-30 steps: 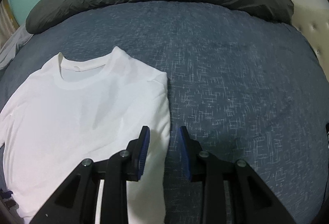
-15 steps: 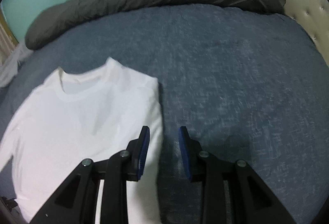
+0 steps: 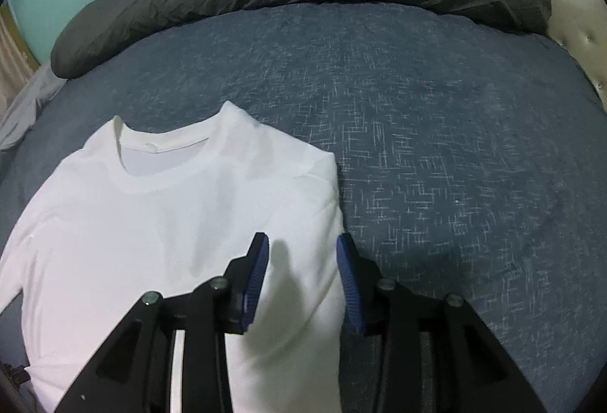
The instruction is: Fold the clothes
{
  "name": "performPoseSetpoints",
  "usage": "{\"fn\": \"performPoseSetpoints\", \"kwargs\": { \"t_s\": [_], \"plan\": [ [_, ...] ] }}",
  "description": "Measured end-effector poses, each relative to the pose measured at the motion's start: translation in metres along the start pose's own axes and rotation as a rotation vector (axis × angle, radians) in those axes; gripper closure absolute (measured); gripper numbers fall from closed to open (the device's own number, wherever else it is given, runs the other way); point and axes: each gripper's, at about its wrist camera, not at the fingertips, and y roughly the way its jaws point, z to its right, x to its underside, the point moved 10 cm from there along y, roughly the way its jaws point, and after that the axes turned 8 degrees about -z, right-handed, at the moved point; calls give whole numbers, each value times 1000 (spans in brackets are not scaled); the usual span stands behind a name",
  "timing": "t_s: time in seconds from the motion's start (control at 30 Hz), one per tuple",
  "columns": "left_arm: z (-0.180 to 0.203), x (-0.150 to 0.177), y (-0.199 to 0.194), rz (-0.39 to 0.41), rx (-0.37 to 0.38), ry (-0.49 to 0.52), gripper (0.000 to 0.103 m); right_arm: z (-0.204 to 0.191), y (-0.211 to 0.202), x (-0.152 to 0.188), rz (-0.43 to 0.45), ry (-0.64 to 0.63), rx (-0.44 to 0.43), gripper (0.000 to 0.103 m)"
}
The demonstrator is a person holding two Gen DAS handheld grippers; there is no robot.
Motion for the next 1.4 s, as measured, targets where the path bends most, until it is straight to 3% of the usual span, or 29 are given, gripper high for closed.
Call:
{"fn": "performPoseSetpoints", "kwargs": {
  "t_s": [0.1, 0.17, 0.5, 0.63, 0.8, 0.97, 1.13, 1.23, 1.33, 1.4],
  "plan": [
    [-2, -1, 0, 1, 2, -3, 100, 0, 6, -2, -10, -3, 6, 98],
    [-3, -1, -1, 2, 3, -7, 100, 2, 2, -7, 16, 9, 10, 101],
    [-10, -4, -9, 28, 6, -34, 100, -8, -28, -37, 126, 38, -67, 101],
    [-17, -6, -12, 37, 35, -76, 100, -18, -19, -48, 101, 40, -72, 101],
    [-22, -7, -7, 25, 51, -99, 100, -24, 11, -49, 6, 82, -59, 101],
    [-26, -6, -3, 14, 51, -103, 100, -19, 21, -61, 33, 103, -41, 101],
    [-29, -6, -1, 6, 56, -113, 100, 2, 11, -68, 49, 177, -81, 101],
    [-26, -5, 1, 0, 55, -108, 100, 22, 12, -61, 25, 237, -81, 98],
    [-26, -4, 0, 2, 52, -108, 100, 36, 14, -51, 17, 291, -111, 89],
    [-27, -3, 0, 1, 49, -112, 100, 37, 17, -47, 16, 301, -140, 65]
  ]
}}
